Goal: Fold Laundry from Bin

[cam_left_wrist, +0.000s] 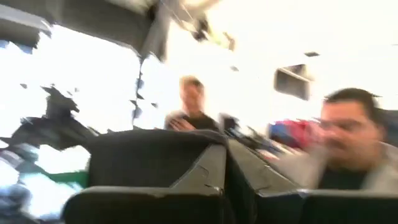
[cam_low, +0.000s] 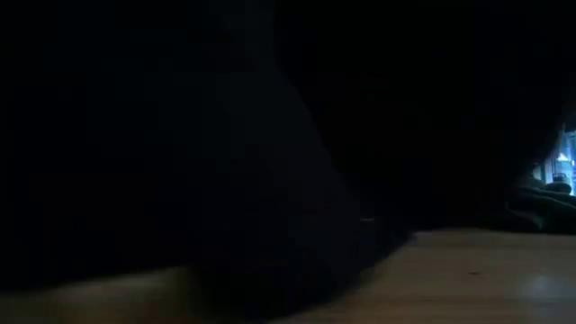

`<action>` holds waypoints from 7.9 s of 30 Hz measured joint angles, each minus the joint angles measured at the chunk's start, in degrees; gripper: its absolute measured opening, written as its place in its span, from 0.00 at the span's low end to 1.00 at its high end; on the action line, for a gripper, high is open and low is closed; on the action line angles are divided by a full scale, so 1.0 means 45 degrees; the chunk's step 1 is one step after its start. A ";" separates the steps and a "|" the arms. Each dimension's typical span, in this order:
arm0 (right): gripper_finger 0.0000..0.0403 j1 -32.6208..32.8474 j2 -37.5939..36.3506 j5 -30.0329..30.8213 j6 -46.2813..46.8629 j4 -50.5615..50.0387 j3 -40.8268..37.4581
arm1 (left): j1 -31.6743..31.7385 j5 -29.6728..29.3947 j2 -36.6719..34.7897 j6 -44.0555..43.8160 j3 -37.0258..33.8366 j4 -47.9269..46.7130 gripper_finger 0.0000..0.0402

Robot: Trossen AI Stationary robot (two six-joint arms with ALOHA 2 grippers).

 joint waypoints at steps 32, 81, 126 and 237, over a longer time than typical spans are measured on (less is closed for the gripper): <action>0.01 -0.6182 0.0005 0.5506 0.8111 -0.4082 -1.4011 | 0.4414 -0.6552 -0.0581 -0.8598 -0.9941 -1.2507 0.00; 0.45 -1.8398 0.2655 -0.1380 0.5121 0.8801 -1.4020 | 2.0141 0.1842 0.1431 0.0812 -1.4030 0.3613 0.37; 0.45 -0.9928 -0.4396 -0.2672 0.3530 -0.2128 -1.7883 | 0.9327 0.2178 -0.2141 -0.8976 -1.6197 -0.5138 0.37; 0.45 -1.1434 0.0969 -0.6794 -0.1266 0.4436 -1.6277 | 1.1997 0.4565 0.1108 0.0096 -1.5976 -0.2797 0.28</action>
